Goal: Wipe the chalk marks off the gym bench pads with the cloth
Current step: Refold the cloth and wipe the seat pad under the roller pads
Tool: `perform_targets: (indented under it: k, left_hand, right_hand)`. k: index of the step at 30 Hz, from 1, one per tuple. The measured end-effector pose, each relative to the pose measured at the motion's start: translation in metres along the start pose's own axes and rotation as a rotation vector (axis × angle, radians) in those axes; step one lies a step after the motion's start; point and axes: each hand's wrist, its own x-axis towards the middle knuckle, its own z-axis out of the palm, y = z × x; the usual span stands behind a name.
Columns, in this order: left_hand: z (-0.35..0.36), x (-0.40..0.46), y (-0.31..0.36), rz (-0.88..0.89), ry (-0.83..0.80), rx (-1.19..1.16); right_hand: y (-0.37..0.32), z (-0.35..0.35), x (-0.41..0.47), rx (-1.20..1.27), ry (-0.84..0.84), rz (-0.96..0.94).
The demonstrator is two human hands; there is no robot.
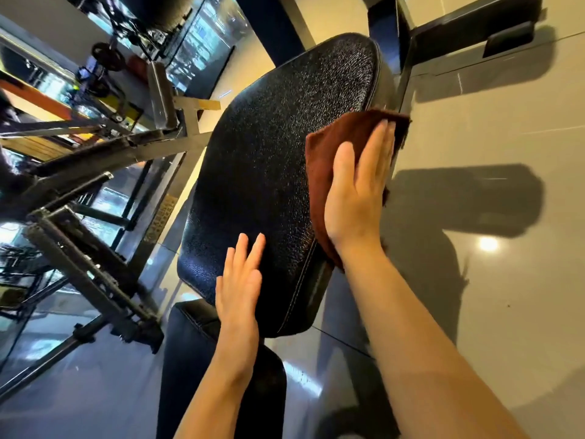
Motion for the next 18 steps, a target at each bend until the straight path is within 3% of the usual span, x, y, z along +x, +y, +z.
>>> perform_targets:
  k: [4,9,13,16,18]
  left_hand:
    - [0.001,-0.007,-0.01,0.099,0.063,0.076]
    - [-0.002,-0.022,-0.008,0.225,0.028,0.111]
    - [-0.002,-0.022,0.0,0.188,0.024,-0.037]
    - [0.002,-0.018,0.001,0.199,0.074,0.091]
    - [0.002,-0.01,0.006,0.107,0.047,0.117]
  right_hand:
    - [0.016,0.006,-0.047,-0.01,0.041,-0.097]
    - [0.04,0.01,-0.164,-0.11,-0.07,-0.21]
    - [0.027,0.013,-0.119,-0.09,-0.005,-0.182]
    - [0.01,0.011,-0.057,-0.08,0.062,-0.148]
    - [0.007,0.009,-0.041,-0.093,0.062,-0.152]
